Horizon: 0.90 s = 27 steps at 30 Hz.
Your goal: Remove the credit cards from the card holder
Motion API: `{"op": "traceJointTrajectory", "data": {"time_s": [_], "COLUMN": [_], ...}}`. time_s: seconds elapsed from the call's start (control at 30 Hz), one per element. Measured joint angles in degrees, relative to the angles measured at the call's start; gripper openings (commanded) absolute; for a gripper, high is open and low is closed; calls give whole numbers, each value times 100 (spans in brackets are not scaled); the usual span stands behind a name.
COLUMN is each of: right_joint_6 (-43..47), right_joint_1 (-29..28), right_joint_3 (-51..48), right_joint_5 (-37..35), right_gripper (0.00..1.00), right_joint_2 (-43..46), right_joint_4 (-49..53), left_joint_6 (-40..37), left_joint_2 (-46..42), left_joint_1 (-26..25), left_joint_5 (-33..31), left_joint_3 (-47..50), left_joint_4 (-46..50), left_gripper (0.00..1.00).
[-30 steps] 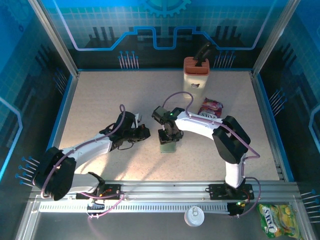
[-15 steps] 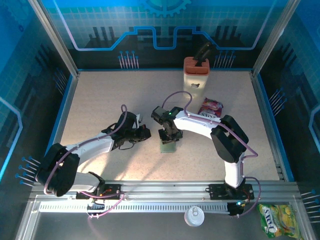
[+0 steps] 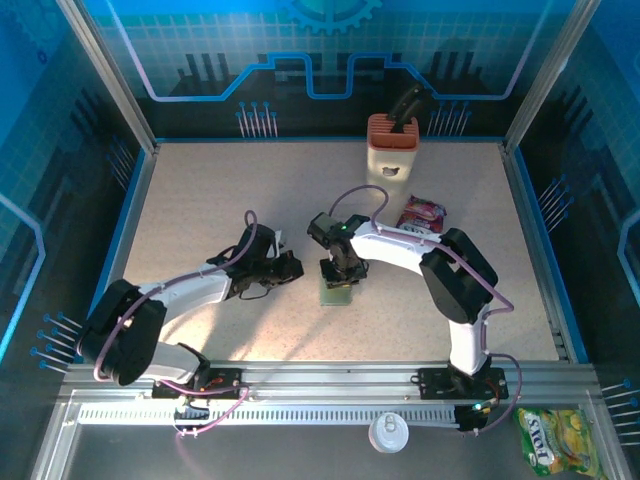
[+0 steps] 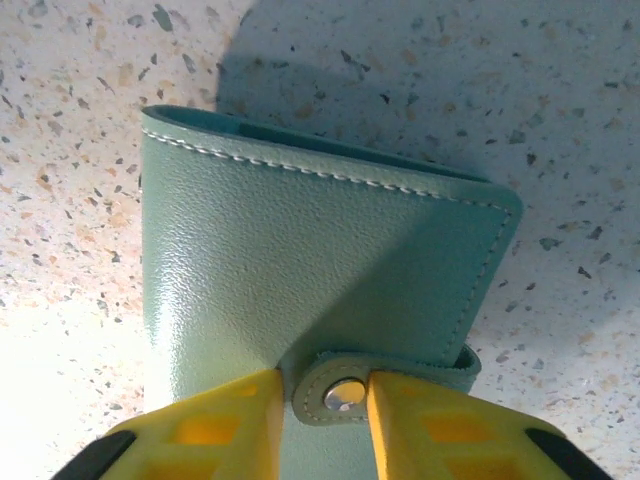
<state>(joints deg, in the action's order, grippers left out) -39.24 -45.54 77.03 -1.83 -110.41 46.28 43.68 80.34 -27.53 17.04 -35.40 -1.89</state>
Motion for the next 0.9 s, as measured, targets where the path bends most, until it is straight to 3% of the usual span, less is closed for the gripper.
{"op": "traceJointTrajectory", "data": {"time_s": [0.4, 0.9], "right_joint_6": [-42, -90], "right_joint_1": [245, 662], "right_joint_3": [-542, -1379], "right_joint_5": [367, 1215], "right_gripper": [16, 10], "right_joint_2": [332, 789], "right_joint_4": [-553, -1539], "left_joint_6": [297, 645], "left_joint_2": [299, 1152], "left_joint_1": [-46, -680], "left_joint_5": [299, 435], "left_joint_3": [-138, -669], "left_joint_4": [-146, -413], "left_gripper": [2, 1]}}
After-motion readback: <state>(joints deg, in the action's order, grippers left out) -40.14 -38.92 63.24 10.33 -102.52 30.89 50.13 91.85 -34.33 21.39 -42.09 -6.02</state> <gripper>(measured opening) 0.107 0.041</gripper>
